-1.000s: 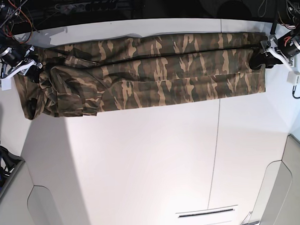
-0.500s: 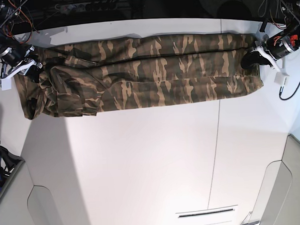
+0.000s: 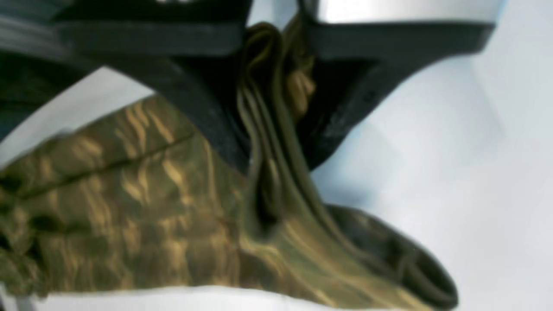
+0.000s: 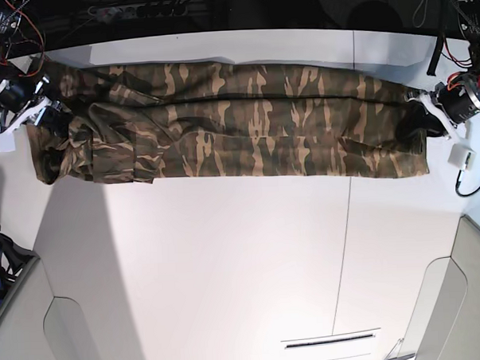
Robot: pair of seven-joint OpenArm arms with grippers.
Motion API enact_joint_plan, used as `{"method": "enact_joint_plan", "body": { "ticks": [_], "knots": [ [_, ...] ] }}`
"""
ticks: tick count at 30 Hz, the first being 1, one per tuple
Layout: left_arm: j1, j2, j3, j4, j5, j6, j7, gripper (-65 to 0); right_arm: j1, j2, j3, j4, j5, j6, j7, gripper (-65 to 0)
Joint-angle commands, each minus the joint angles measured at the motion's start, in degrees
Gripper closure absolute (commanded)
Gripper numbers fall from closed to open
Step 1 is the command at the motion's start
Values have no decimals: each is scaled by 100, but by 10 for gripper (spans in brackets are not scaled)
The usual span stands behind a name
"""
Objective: Fold the T-shirt properly
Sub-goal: 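Carry the strip end with the left gripper toward the right gripper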
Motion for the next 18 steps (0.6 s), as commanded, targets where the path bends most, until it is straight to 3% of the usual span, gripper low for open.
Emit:
{"method": "enact_joint_plan", "body": {
  "ticks": [1, 3, 9, 12, 15, 18],
  "knots": [
    [-44, -111, -55, 319, -83, -52, -101, 0, 24, 92, 39, 190, 111, 42, 26, -120],
    [-44, -111, -55, 752, -66, 151, -74, 0, 24, 94, 39, 361, 90, 42, 26, -128],
    [-44, -109, 146, 1764, -70, 188, 4, 0, 24, 76, 42, 544, 87, 42, 26, -128],
    [-46, -109, 734, 1875, -28, 284, -46, 0, 24, 63, 44, 544, 20, 42, 26, -128],
    [-76, -31, 1519, 1875, 503, 293, -385, 0, 24, 66, 44, 544, 4, 42, 26, -128],
    [-297, 254, 2173, 1875, 1143, 664, -601, 0, 24, 66, 44, 544, 0, 42, 26, -128]
  ]
}}
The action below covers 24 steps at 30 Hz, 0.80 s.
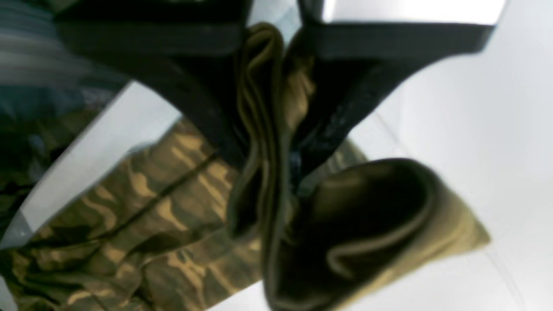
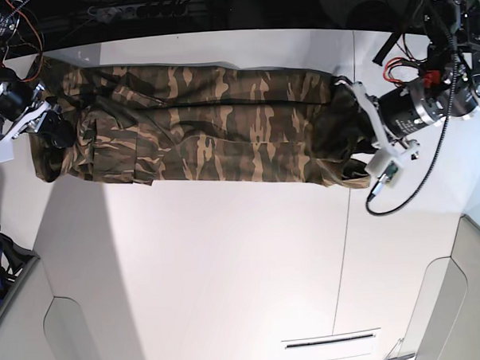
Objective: Fold the T-shirt properly
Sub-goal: 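Carry the strip end with the left gripper toward the right gripper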
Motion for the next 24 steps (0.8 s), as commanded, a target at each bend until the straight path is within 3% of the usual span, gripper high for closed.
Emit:
{"method": "enact_joint_plan", "body": {
  "ticks": [1, 8, 15, 21, 24],
  "knots": [
    [-168, 63, 125, 92, 61, 74, -153, 0, 42, 83, 39, 107, 103, 42, 87, -128],
    [-393, 922, 1005, -129, 846, 79, -199, 0, 39, 83, 55, 107, -24, 42, 85, -128],
    [-684, 1508, 1526, -654, 1239, 79, -315, 0, 42, 85, 275, 107, -17, 42, 87, -128],
    [-1067, 1751, 1930, -1467, 1255, 79, -297, -127, 42, 85, 588, 107, -17, 42, 87, -128],
    [-1198, 1749, 2214, -1628, 1204, 81, -273, -262, 42, 85, 695, 107, -20, 42, 90, -128]
  ]
}}
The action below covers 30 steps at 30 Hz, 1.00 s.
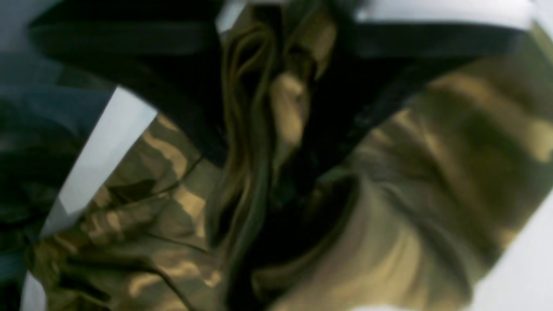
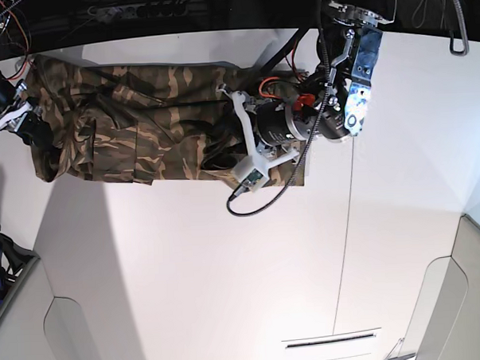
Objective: Fold the T-shirt properly
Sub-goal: 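Carry the strip end with the left gripper toward the right gripper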
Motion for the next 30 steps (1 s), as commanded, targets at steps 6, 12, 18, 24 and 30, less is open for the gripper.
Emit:
{"method": "enact_joint_plan", "body": {
  "ticks": [6, 12, 18, 24, 30],
  "knots": [
    [-118, 15, 503, 94, -424, -26, -105, -338, 39, 85, 52, 107, 114, 42, 107, -168],
    [-118, 15, 896, 94, -894, -26, -107, -338, 39, 85, 52, 107, 111, 42, 116, -180],
    [-236, 15, 953, 94, -885, -24, -107, -338, 39, 85, 52, 107, 87, 42, 114, -180],
    [-286, 13, 962, 94, -234, -28, -107, -472, 39, 85, 52, 107, -13, 39, 111, -180],
    [-295, 15, 1003, 138, -798, -101, -111, -472, 39, 85, 52, 107, -15, 39, 114, -180]
  ]
}}
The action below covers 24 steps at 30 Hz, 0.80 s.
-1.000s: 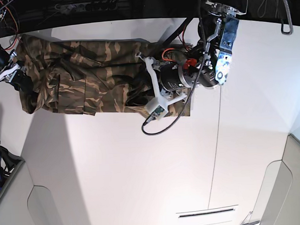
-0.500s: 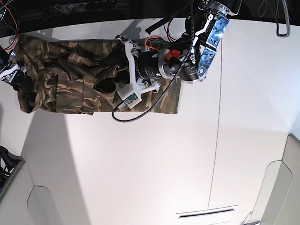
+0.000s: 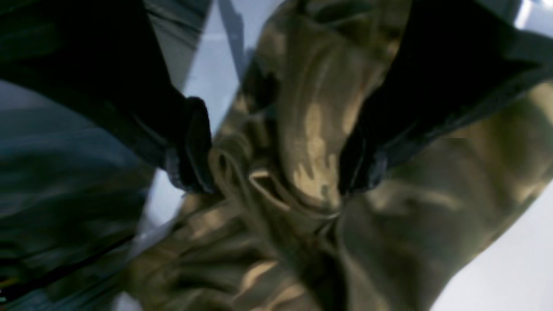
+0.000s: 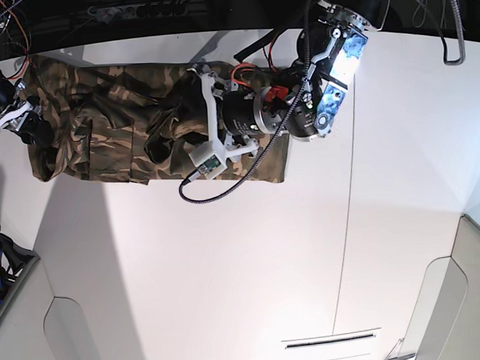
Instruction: Fold the T-shirt properly
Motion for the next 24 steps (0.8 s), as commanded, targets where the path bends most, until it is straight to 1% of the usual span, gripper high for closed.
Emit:
{"method": "enact_joint_plan", "body": {
  "ticks": [1, 3, 5, 9, 11, 14, 20, 21, 22, 24],
  "knots": [
    [-92, 31, -2, 142, -280, -151, -98, -472, 39, 98, 42, 107, 92, 39, 114, -180],
    [-90, 31, -2, 175, -573, -345, -94, -472, 39, 98, 42, 107, 92, 39, 138, -180],
    [-90, 31, -2, 181, -796, -450, -94, -472, 42, 98, 42, 107, 92, 39, 162, -180],
    [-92, 28, -2, 181, -807, -452, -52, -472, 42, 101, 42, 107, 90, 39, 175, -180],
    [-92, 28, -2, 201, -616, -496, -52, -472, 39, 109, 42, 107, 85, 42, 177, -180],
    [-94, 28, -2, 271, -168, -494, -55, -470, 42, 166, 42, 107, -13, 39, 223, -180],
    [-90, 24, -2, 573, 588, -490, -55, -466, 42, 385, 42, 107, -398, 37, 553, -180],
    [-90, 13, -2, 632, 688, -487, -55, -452, 42, 420, 42, 107, -442, 26, 566, -180],
    [-87, -4, -2, 691, 774, -483, -55, -424, 42, 450, 42, 107, -494, -7, 566, -180],
    [-90, -68, -2, 793, 927, -339, -59, -349, 42, 479, 42, 107, -660, -7, 568, -182]
  ]
}}
